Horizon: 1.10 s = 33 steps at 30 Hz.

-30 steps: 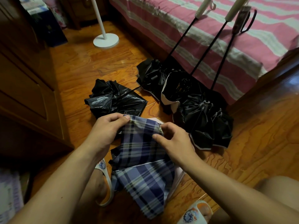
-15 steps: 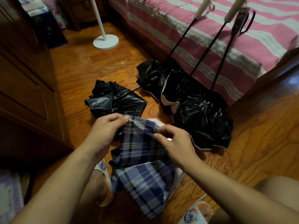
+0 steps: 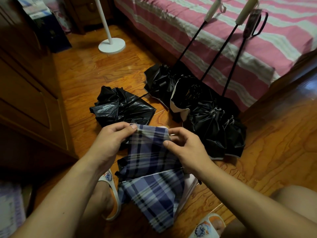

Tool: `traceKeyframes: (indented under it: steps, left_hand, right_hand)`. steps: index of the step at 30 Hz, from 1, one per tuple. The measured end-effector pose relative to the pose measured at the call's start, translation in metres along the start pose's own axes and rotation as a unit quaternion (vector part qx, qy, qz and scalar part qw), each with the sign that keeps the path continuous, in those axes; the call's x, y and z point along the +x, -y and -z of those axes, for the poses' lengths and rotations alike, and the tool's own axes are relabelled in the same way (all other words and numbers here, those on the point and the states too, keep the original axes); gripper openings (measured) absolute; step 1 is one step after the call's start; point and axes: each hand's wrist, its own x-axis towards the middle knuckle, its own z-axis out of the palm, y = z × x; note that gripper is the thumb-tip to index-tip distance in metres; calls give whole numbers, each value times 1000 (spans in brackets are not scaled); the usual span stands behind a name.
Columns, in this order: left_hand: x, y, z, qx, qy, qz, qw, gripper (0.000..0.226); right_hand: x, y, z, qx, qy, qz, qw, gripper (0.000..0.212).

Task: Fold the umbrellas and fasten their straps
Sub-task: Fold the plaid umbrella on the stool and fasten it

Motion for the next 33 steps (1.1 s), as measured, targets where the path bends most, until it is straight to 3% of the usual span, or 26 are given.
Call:
traceKeyframes:
  steps: [6, 11, 15, 22, 25, 28, 30, 33]
  left_hand:
    - [0, 0, 3, -4, 4, 4, 1000, 23]
    - [-1, 0, 4, -7, 7, 5, 1000, 22]
    - [-2, -1, 3, -8, 17, 1, 1000, 27]
    - [-2, 0, 4, -6, 17, 0, 1000, 27]
    - [0, 1, 5, -11, 15, 0, 1000, 25]
    - [2, 1, 6, -14, 12, 1, 1000, 24]
    - [3, 3, 6, -8, 11, 2, 1000, 23]
    - [5, 7, 6, 6, -22, 7, 1000, 22]
  right_hand:
    - [6, -3, 4, 46, -60, 16, 997, 23]
    - [7, -2, 8, -62, -56, 33, 996, 30]
    - [6, -1, 4, -29, -45, 41, 998, 30]
    - [13, -4, 10, -3, -103, 34, 994, 26]
    - [16, -5, 12, -24, -82, 47, 995, 35]
    - [27, -6, 17, -75, 21, 28, 997, 52]
    - [35, -7, 20, -65, 59, 5, 996, 36]
    - [46, -7, 20, -15, 34, 5, 999, 15]
